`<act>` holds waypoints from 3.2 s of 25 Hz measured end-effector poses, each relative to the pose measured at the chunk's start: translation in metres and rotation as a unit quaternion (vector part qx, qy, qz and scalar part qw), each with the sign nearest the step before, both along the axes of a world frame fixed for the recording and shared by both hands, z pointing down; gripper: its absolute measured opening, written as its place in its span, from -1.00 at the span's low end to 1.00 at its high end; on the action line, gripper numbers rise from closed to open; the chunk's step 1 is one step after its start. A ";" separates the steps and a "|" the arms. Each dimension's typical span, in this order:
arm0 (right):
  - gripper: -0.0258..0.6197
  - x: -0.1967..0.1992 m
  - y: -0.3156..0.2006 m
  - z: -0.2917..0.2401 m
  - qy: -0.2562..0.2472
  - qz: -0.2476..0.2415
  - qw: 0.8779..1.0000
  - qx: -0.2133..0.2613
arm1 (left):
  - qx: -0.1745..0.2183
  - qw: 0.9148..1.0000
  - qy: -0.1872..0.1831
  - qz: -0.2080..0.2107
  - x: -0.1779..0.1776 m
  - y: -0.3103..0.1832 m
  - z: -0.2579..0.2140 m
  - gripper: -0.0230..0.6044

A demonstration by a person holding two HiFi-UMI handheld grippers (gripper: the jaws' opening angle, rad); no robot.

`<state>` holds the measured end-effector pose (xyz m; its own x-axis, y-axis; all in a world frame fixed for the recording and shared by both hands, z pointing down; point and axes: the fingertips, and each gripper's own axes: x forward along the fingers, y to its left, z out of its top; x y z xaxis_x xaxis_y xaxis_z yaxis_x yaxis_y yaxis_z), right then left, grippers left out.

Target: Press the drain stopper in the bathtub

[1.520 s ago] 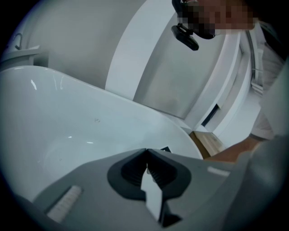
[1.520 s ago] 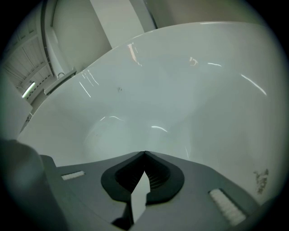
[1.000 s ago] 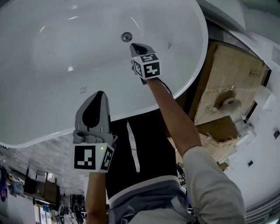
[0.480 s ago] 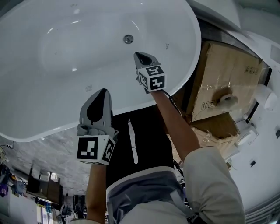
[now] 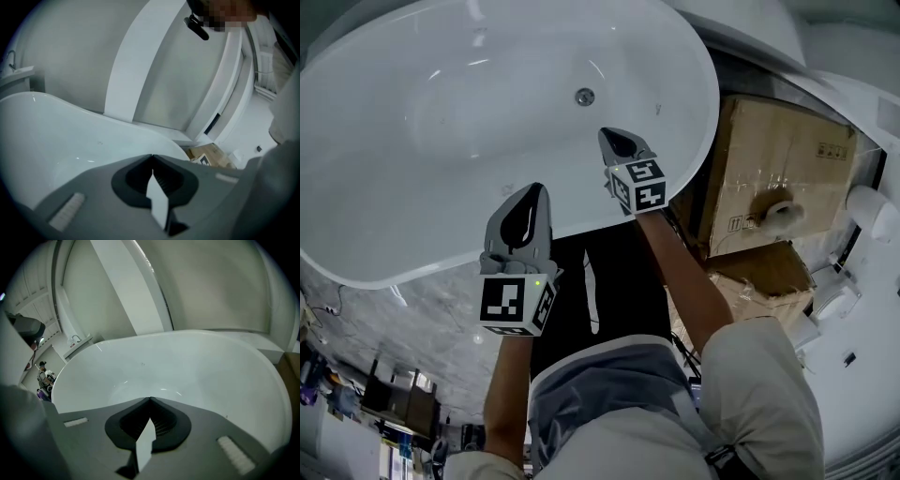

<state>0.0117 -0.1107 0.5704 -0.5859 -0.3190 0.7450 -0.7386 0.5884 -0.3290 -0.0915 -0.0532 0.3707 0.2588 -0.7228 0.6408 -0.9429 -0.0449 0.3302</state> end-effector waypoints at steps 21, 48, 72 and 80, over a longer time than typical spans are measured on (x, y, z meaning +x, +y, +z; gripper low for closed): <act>-0.94 0.015 0.037 -0.168 -0.048 0.006 0.998 0.039 | 0.026 1.000 -0.006 0.004 0.001 0.039 -0.103 -0.93; -0.94 0.024 0.108 -0.366 -0.130 -0.033 0.985 0.112 | 0.087 0.996 -0.002 0.033 0.014 0.101 -0.227 -0.93; -0.94 0.032 0.120 -0.547 -0.155 -0.051 0.952 0.258 | 0.233 0.972 -0.013 0.006 -0.030 0.109 -0.355 -0.93; -0.94 0.034 0.114 -0.585 -0.146 -0.048 0.944 0.291 | 0.290 0.956 -0.032 0.022 -0.039 0.111 -0.408 -0.93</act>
